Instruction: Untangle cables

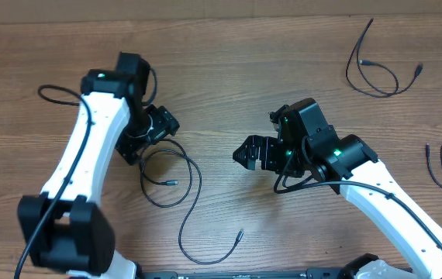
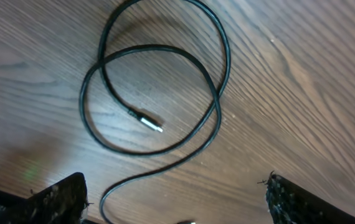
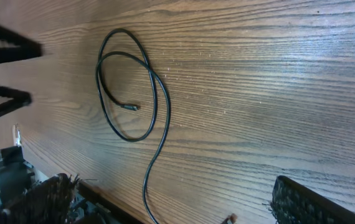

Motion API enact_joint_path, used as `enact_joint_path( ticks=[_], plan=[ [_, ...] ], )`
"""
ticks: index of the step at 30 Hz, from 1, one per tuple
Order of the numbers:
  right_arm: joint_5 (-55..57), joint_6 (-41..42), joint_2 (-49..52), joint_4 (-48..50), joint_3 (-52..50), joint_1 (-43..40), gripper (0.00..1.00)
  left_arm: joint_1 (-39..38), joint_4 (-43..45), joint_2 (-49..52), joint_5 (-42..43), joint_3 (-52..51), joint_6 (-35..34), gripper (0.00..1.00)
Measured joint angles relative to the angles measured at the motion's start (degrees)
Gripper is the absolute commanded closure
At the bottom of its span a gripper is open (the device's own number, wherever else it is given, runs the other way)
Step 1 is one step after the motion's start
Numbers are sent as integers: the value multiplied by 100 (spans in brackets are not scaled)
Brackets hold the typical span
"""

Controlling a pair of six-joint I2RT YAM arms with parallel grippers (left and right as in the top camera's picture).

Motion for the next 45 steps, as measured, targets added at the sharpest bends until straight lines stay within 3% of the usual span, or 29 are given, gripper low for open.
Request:
enact_joint_path(
  ticks=[10, 17, 26, 30, 38, 45],
  plan=[
    [0, -2, 0, 2, 0, 0, 0, -310, 479, 1147, -61, 0, -350, 11],
    [0, -2, 0, 0, 0, 0, 0, -649, 793, 1652, -61, 2, -483, 24],
    [0, 2, 0, 0, 0, 2, 0, -973, 1137, 2000, -63, 2, -538, 58],
    [-2, 0, 0, -52, 0, 0, 0, -1071, 1196, 2179, -74, 2, -546, 96],
    [0, -2, 0, -101, 0, 0, 0, -1102, 1261, 2253, -146, 94, -461, 96],
    [9, -2, 0, -79, 0, 0, 0, -1073, 933, 2332, 348, 1491, 691, 96]
  ],
)
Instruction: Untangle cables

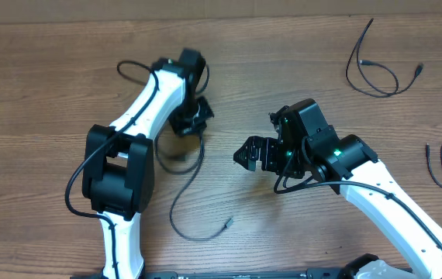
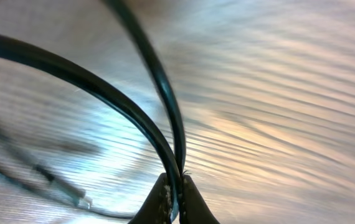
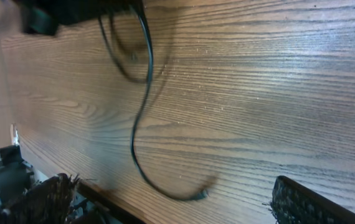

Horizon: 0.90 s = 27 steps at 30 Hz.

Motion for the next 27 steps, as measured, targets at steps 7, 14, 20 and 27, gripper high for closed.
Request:
enact_joint_path(
  ticks=[7, 14, 20, 27],
  plan=[
    [2, 4, 0, 7, 0, 0, 0, -188, -549, 0, 173, 1333, 496, 96],
    [7, 2, 0, 0, 0, 0, 0, -450, -850, 0, 247, 1810, 844, 96],
    [4, 2, 0, -4, 0, 0, 0, -426, -1552, 0, 284, 2422, 1178, 70],
    [72, 2, 0, -9, 0, 0, 0, -133, -2522, 0, 122, 3069, 1346, 30]
  ],
)
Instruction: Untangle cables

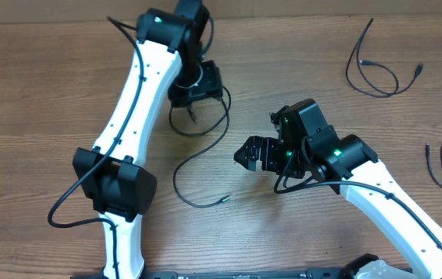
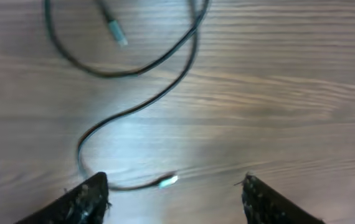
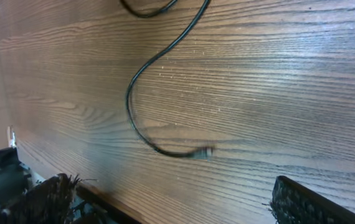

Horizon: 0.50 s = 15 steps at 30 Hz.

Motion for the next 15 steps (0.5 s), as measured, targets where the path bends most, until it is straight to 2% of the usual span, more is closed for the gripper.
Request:
enact_joint_path(
  ticks=[1, 3, 8, 14, 15],
  plan=[
    [2, -2, 0, 0, 0, 0, 0, 33, -87, 0, -35, 9, 2, 30],
    [17, -4, 0, -4, 0, 0, 0, 63, -236, 0, -79, 9, 2, 15],
    [20, 0, 0, 4, 0, 0, 0, 63, -302, 0, -175, 9, 22, 12],
    [35, 2, 0, 129, 0, 0, 0, 142, -393, 0, -533, 105, 24, 0],
    [72, -4, 0, 199, 0, 0, 0, 188, -442, 0, -564, 184, 24, 0]
  ],
)
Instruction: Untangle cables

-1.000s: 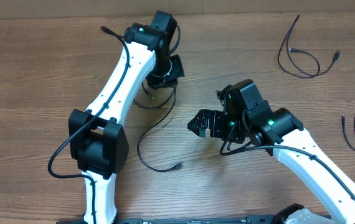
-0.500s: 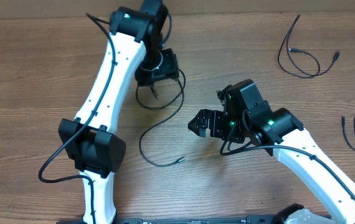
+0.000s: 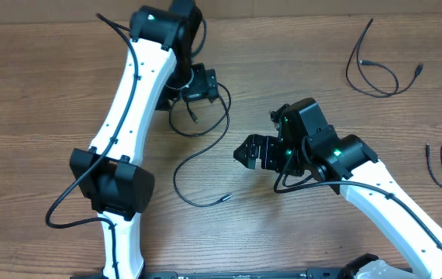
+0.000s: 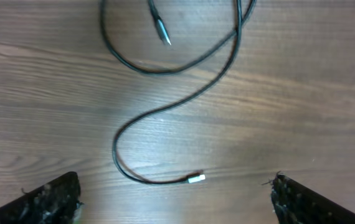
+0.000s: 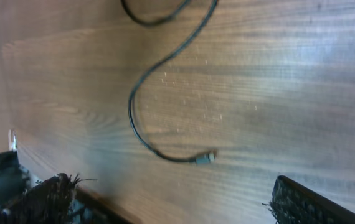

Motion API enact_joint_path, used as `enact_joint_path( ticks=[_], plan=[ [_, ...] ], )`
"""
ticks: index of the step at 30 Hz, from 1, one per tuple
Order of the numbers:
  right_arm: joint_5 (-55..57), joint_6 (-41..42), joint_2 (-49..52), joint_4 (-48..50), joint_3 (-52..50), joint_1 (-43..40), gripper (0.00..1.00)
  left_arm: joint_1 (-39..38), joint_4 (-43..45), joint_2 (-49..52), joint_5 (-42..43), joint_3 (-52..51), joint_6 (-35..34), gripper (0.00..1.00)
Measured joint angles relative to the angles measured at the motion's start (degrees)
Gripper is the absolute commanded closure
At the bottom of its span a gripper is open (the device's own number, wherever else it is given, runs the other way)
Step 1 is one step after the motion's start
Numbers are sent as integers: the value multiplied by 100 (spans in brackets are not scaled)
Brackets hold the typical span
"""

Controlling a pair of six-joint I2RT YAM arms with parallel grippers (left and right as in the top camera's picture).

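Note:
A black cable (image 3: 181, 167) lies left of centre on the table. It forms a loose loop (image 3: 205, 124) at the back, and its tail curves forward to a plug (image 3: 225, 199). The left wrist view shows this cable (image 4: 165, 109) with one plug (image 4: 195, 178) near the bottom and the other plug (image 4: 162, 32) inside the loop. My left gripper (image 3: 205, 84) hangs open above the loop's back edge, holding nothing. My right gripper (image 3: 246, 153) is open to the right of the cable, and the cable's plug (image 5: 208, 157) shows in its view.
A second black cable (image 3: 376, 66) lies at the back right. A third cable lies at the right edge. The wooden table (image 3: 345, 232) stretches in front of the right arm.
The left gripper, still open, has shifted slightly left and away from the cable, which now sits lower in its view. The cable and the right arm have not moved.
The left gripper was open over the cable, coiled on itself at centre left. Then it was shut on the cable, farther back. Then it was open, the cable lying as a loop with a long tail. It lies so now.

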Motion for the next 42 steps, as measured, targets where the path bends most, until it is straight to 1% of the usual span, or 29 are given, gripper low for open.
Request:
enact_joint_path(
  ticks=[2, 5, 9, 12, 16, 20, 24, 28, 29, 31, 35, 39, 42],
  plan=[
    [114, 2, 7, 192, 0, 0, 0, 142, -20, -39, -39, 203, 2, 0],
    [332, 0, 61, 632, -2, 0, 0, 448, -20, -352, -68, 323, 2, 1],
    [553, -33, 310, 1412, -2, 2, 0, 763, -17, -1196, -238, 398, 0, 0],
    [688, -227, 654, 1991, -2, 46, 0, 748, -22, -1926, -472, 476, 0, 1],
    [992, -378, 1115, 2218, -2, 184, 0, 697, -26, -2787, -699, 549, 2, 1],
    [1329, -452, 1298, 2262, -2, 225, 0, 699, -35, -3307, -848, 452, 0, 0],
    [1515, -479, 1300, 2422, -2, 225, 0, 697, -4, -3713, -1075, -164, -33, 0],
    [1604, -496, 1300, 2472, -2, 225, 0, 699, 28, -4183, -1451, -1298, -229, 0],
    [1620, -498, 1300, 2470, -2, 225, 0, 699, 83, -4360, -1576, -1762, -332, 0],
    [1641, -501, 1300, 2468, -2, 225, 0, 699, 507, -4603, -1648, -2332, -389, 0],
    [1718, -518, 1300, 2459, -2, 225, 0, 699, 789, -4977, -1738, -3464, -529, 0],
    [1803, -739, 1300, 2446, -2, 225, 0, 699, 879, -4966, -1770, -4039, -612, 0],
    [1947, -892, 1300, 2450, -2, 225, 0, 699, 892, -4911, -1808, -4205, -619, 0]
  ],
)
